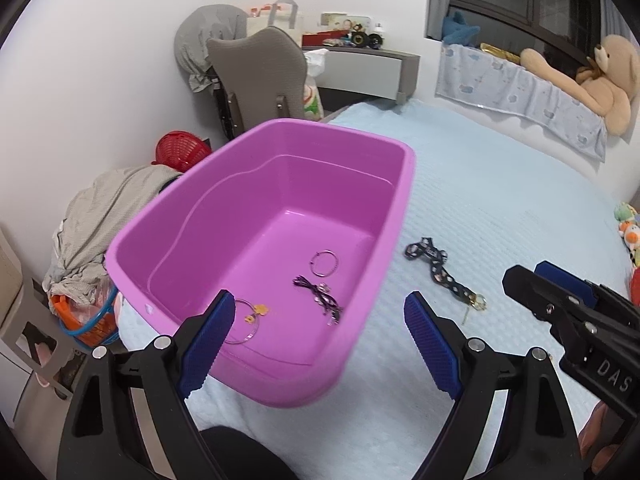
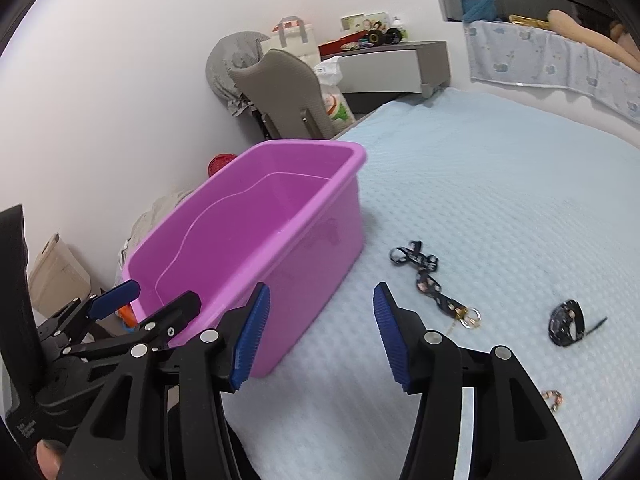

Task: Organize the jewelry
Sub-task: 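Move both open tools back over the jewelry on the bed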

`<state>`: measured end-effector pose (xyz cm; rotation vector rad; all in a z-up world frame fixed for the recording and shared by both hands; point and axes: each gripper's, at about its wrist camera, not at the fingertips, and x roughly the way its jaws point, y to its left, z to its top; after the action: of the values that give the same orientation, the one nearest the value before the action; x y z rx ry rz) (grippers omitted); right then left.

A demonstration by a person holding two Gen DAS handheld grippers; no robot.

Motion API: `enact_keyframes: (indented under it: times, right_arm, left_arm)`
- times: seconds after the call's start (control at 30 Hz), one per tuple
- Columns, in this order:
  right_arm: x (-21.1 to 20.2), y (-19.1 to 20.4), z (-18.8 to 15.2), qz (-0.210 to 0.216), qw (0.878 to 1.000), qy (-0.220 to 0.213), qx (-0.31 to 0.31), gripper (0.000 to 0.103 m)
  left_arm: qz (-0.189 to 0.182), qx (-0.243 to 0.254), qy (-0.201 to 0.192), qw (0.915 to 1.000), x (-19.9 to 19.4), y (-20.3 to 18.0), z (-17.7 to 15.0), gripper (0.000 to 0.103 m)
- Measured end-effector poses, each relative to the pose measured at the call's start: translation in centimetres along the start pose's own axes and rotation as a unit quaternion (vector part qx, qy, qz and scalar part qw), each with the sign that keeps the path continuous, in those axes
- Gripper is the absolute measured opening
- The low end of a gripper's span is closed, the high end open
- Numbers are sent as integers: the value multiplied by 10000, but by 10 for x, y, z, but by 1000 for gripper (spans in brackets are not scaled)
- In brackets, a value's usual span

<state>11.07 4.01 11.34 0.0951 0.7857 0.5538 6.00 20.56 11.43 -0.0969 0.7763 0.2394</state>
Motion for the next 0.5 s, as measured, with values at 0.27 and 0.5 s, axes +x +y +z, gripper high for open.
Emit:
enact_keyframes:
  times: [0.27,0.5]
  right_arm:
    - [-22,-37,-30,-236,9991,-34,362,53]
    - [-41,-68,-60,-534,9972,-8,531,53]
  left_arm:
    - [-226,212,91,9995,-3,-33,-15,85]
    - [-385,398,219,9982,0,-61,-29,85]
